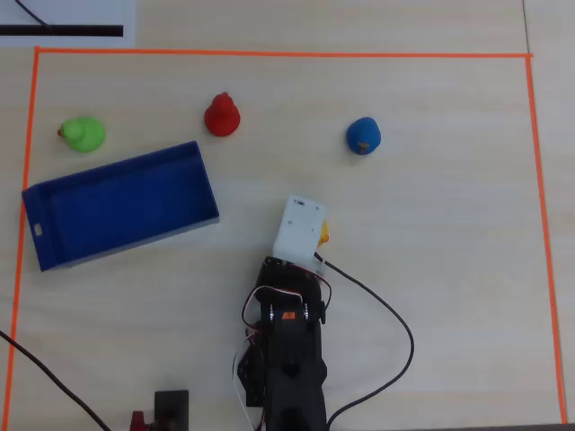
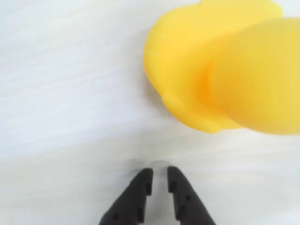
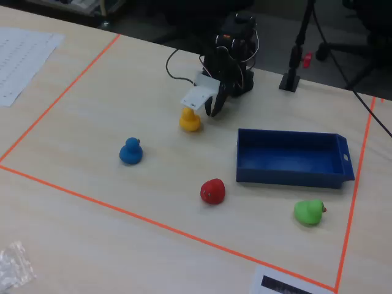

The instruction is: Grasp blue duck and put it into box.

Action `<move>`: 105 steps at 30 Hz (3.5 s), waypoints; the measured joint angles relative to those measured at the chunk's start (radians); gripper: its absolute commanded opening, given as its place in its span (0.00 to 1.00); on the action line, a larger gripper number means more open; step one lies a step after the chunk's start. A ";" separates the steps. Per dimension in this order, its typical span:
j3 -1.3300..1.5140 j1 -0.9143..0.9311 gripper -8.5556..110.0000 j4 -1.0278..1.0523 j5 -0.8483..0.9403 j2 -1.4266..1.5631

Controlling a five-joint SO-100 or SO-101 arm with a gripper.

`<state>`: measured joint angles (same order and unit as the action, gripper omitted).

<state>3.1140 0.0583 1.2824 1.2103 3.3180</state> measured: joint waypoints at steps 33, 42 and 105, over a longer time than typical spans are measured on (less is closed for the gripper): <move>0.000 0.000 0.08 0.000 0.000 0.000; 0.000 0.000 0.09 0.000 0.000 0.000; -0.885 0.525 0.38 -1.184 0.103 -1.554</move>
<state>2.2289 0.5829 0.0982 1.3131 1.7641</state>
